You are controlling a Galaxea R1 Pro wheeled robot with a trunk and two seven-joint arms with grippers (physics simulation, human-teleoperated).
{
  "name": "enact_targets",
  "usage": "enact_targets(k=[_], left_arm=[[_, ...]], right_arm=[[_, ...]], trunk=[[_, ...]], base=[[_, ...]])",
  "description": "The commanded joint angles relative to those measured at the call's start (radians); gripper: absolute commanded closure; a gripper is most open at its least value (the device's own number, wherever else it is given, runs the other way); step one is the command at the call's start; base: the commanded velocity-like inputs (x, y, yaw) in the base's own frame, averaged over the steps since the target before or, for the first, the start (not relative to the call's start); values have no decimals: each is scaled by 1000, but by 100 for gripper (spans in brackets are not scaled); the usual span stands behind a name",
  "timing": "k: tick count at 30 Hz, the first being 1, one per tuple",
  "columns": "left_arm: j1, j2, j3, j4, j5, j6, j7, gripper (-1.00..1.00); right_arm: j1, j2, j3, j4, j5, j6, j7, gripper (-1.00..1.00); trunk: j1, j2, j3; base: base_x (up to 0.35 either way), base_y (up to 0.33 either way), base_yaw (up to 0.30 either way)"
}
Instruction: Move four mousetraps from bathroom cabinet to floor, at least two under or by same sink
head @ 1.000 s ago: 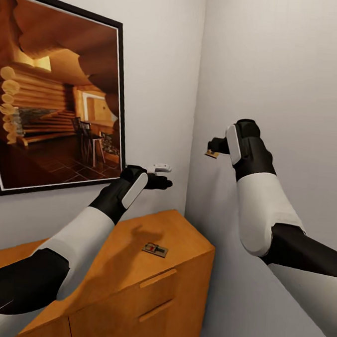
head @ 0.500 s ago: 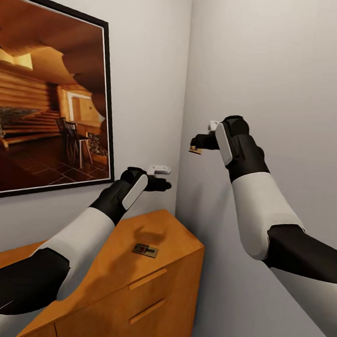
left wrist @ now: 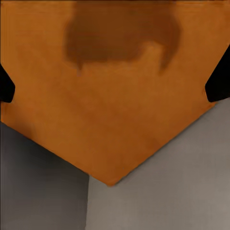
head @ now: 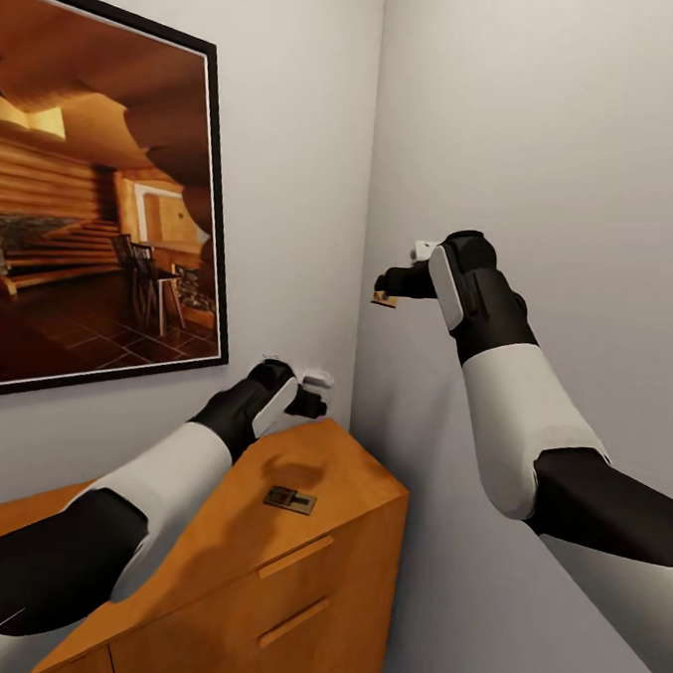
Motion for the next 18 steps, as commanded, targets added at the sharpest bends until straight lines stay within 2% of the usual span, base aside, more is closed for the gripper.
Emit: enact_targets(k=[1,7,11,15,18], left_arm=[[-1,0,-27,18,-6,27,7,-100],[-1,0,-65,27,-31,94,-13,-100],[-2,0,-72,13,-35,108,-35,-100],[-2,14,-76,5,-38,115,-93,-100],[-2,32,-77,0,-45,116,-166,-100]], right_arm=[[-1,0,1,-1,-5,4,-3,100],[-1,0,1,-1,-5,4,0,100],[-1,0,1,-1,-5,4,0,100],[-1,0,1,0,-5,4,1,100],[-1,0,0,1,-5,4,1,100]], trunk=[[0,-1,-1],[0,-1,-1],[0,-1,-1],[0,-1,-1],[0,-1,-1]], base=[[0,0,0],[0,0,0],[0,0,0],[0,0,0],[0,0,0]])
